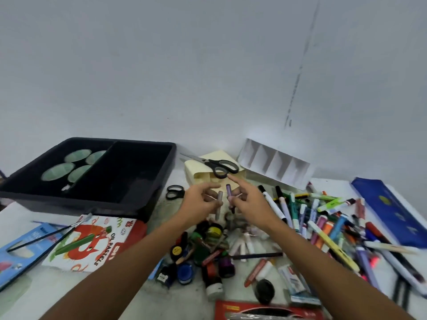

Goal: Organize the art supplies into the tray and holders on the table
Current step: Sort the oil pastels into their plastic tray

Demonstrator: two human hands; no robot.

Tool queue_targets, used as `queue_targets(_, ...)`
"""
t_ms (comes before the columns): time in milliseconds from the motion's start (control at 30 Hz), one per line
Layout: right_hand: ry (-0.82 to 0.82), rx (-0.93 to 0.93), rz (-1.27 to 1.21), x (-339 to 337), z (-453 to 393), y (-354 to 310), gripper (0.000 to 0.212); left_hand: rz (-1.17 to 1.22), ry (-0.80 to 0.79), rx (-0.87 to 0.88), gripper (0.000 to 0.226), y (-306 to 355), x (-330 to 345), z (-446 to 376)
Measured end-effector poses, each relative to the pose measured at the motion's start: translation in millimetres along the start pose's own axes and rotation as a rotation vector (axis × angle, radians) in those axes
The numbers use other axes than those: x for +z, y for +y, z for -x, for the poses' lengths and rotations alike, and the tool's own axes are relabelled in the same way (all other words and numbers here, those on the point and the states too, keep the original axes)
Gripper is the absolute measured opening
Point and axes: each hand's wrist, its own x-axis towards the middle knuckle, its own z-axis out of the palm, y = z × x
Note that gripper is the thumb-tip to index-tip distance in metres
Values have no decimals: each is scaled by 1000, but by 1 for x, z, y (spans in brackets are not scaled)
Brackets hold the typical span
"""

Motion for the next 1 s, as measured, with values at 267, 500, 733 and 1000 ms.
queue_targets(267,313,186,-171,-132,88,15,40,256,-343,-110,31,54,125,-2)
queue_targets(500,591,357,-80,-237,211,31,40,260,-679,-55,30,103,274,21)
queue_targets(733,806,571,-77,-297,326,53,32,127,-896,-37,32,129,391,67)
queue_targets(1000,796,705,-52,-315,348,74,32,-102,-780,99,32,130,449,84)
